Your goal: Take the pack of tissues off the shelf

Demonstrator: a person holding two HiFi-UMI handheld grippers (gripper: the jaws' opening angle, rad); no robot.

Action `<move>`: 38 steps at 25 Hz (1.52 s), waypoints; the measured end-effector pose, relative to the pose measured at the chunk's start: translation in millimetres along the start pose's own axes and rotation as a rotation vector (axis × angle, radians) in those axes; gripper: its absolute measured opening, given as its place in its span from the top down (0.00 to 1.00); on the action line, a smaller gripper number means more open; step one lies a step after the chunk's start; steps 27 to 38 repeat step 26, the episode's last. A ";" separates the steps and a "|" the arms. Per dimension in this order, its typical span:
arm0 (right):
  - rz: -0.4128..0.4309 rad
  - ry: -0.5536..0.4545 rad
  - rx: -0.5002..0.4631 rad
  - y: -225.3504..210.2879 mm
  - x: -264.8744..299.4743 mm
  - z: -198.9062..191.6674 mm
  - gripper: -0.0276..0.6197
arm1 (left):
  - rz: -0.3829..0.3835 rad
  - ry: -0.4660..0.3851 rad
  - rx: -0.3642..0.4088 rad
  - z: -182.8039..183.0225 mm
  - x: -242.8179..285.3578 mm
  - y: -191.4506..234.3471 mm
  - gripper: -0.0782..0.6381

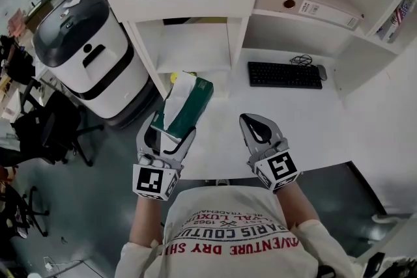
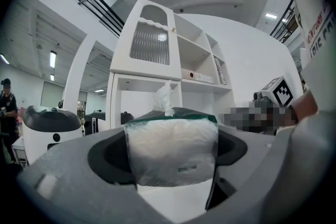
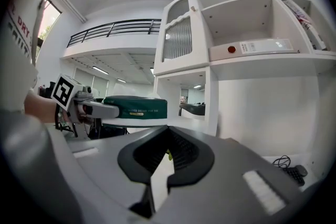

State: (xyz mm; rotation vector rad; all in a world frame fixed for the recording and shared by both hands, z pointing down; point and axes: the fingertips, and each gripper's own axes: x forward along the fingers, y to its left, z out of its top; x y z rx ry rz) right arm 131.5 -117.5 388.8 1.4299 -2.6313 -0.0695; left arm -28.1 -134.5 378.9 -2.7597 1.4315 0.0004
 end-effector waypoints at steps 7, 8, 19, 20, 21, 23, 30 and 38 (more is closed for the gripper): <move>-0.013 -0.001 0.010 -6.9 -1.4 1.7 0.96 | -0.031 0.015 0.034 1.4 8.2 -9.2 0.30; -0.015 -0.004 0.004 -7.8 -1.8 2.5 0.96 | -0.032 0.016 0.039 0.8 9.4 -10.8 0.30; -0.012 0.004 0.013 -10.8 -1.2 -2.4 0.96 | 0.017 0.023 0.043 1.0 14.1 -11.3 0.30; -0.013 0.004 0.016 -11.3 -1.3 -2.8 0.96 | 0.019 0.023 0.043 1.7 14.4 -11.3 0.30; -0.013 0.004 0.019 -11.7 -1.3 -3.2 0.96 | 0.022 0.023 0.043 2.2 14.5 -11.4 0.30; -0.013 0.004 0.022 -11.7 -1.5 -3.8 0.96 | 0.026 0.022 0.042 2.7 14.5 -11.9 0.30; -0.014 0.008 0.022 -12.1 -2.6 -6.0 0.96 | 0.031 0.018 0.037 3.2 15.0 -13.8 0.30; -0.014 0.008 0.022 -12.1 -2.6 -6.0 0.96 | 0.031 0.018 0.037 3.2 15.0 -13.8 0.30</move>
